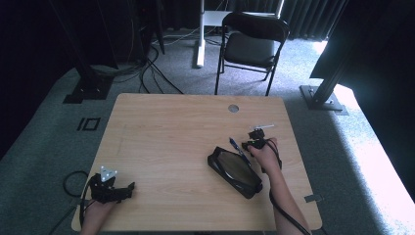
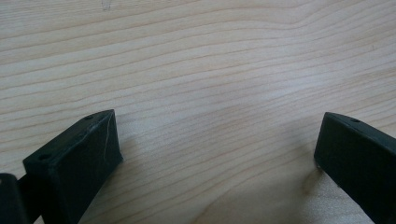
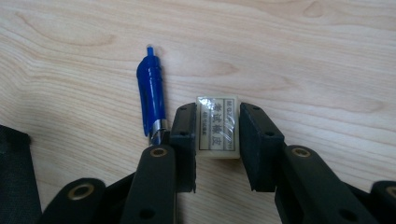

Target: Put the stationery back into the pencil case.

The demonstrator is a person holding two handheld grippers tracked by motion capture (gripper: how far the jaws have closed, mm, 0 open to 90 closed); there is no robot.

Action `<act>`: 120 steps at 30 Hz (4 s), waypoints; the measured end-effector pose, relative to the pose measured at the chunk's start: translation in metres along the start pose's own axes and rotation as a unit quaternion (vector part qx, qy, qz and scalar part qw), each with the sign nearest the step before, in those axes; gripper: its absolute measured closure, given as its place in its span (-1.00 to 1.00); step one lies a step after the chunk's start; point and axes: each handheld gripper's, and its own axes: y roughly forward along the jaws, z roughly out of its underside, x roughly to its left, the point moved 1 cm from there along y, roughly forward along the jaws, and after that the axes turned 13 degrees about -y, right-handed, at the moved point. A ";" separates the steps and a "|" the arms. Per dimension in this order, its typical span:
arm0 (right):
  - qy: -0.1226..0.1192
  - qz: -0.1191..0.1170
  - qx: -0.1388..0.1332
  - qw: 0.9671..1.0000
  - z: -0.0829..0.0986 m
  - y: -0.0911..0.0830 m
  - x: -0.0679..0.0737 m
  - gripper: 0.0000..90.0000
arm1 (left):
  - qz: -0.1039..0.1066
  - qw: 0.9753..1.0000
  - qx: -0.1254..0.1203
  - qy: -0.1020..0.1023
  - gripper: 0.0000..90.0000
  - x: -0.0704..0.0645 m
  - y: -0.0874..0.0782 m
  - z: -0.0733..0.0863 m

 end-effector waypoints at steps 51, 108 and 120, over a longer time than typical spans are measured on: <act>-0.071 -0.034 -0.083 0.993 -0.006 -0.104 0.010 0.52 | 0.000 1.000 0.000 0.000 -0.99 0.000 0.000 0.000; -0.182 -0.113 -0.026 0.976 0.002 -0.090 0.090 0.52 | 0.000 1.000 0.000 0.000 -0.99 0.000 0.000 0.000; -0.192 -0.115 0.009 0.974 0.004 -0.068 0.094 0.52 | 0.000 1.000 0.000 0.000 -0.99 0.000 0.000 0.000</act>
